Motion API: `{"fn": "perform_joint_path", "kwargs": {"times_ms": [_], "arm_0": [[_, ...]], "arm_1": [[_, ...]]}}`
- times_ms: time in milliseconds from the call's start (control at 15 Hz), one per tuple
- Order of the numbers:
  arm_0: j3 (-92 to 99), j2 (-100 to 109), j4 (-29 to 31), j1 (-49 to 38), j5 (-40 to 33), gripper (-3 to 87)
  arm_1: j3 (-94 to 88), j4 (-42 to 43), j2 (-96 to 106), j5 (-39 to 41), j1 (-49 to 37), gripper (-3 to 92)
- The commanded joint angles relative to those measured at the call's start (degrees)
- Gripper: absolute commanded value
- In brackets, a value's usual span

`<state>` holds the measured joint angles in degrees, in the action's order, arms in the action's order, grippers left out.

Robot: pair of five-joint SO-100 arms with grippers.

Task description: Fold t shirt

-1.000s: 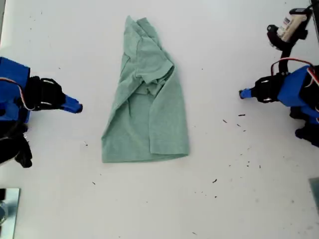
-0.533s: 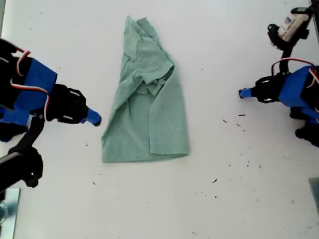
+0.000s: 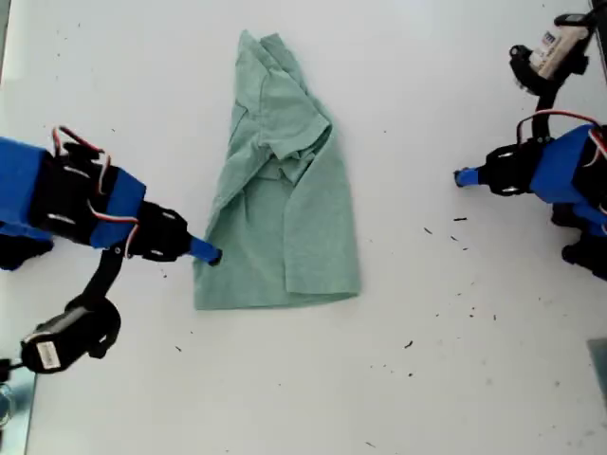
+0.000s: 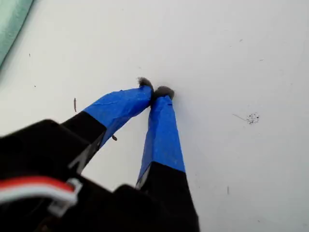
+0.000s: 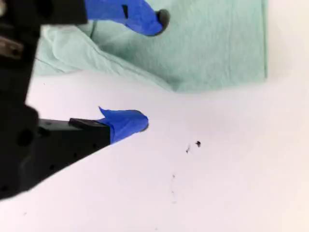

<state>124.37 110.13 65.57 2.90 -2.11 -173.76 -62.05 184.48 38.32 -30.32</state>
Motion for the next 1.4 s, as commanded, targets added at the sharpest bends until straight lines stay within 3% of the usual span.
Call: {"fn": "perform_joint_path", "kwargs": {"times_ms": [0,67,133,200,400,533,867,1200,1333], "arm_0": [[2.29,-5.45,-8.79,1.93,0.97,20.6],[2.46,-6.86,-9.58,1.76,2.29,5.8],[3.52,-5.54,-9.58,1.23,3.43,-0.1],[3.78,-2.20,-7.82,0.35,3.60,-0.2],[-5.10,9.58,7.03,-2.20,3.60,-0.2],[-13.01,10.72,11.87,-2.46,3.08,-0.2],[-30.85,-2.29,11.95,-1.93,-0.79,-0.2],[-74.71,-38.94,12.22,-4.75,-15.38,-0.2],[-76.46,-43.24,5.36,-7.03,-18.54,-0.2]], "arm_1": [[-2.55,-0.53,1.23,-0.62,0.44,2.5],[-2.55,-0.62,1.41,-0.62,0.44,2.5],[-2.55,-0.70,1.49,-0.62,0.53,2.5],[-2.64,-0.88,1.85,-0.62,0.53,2.5],[-2.81,-1.05,2.64,-0.62,0.44,2.5],[-2.81,-1.14,2.72,-0.53,0.44,2.5],[-3.08,-1.58,3.43,-0.70,0.35,2.5],[-3.08,-1.76,3.78,-0.70,0.26,2.5],[-3.16,-2.02,4.04,-0.88,0.35,2.5]]}}
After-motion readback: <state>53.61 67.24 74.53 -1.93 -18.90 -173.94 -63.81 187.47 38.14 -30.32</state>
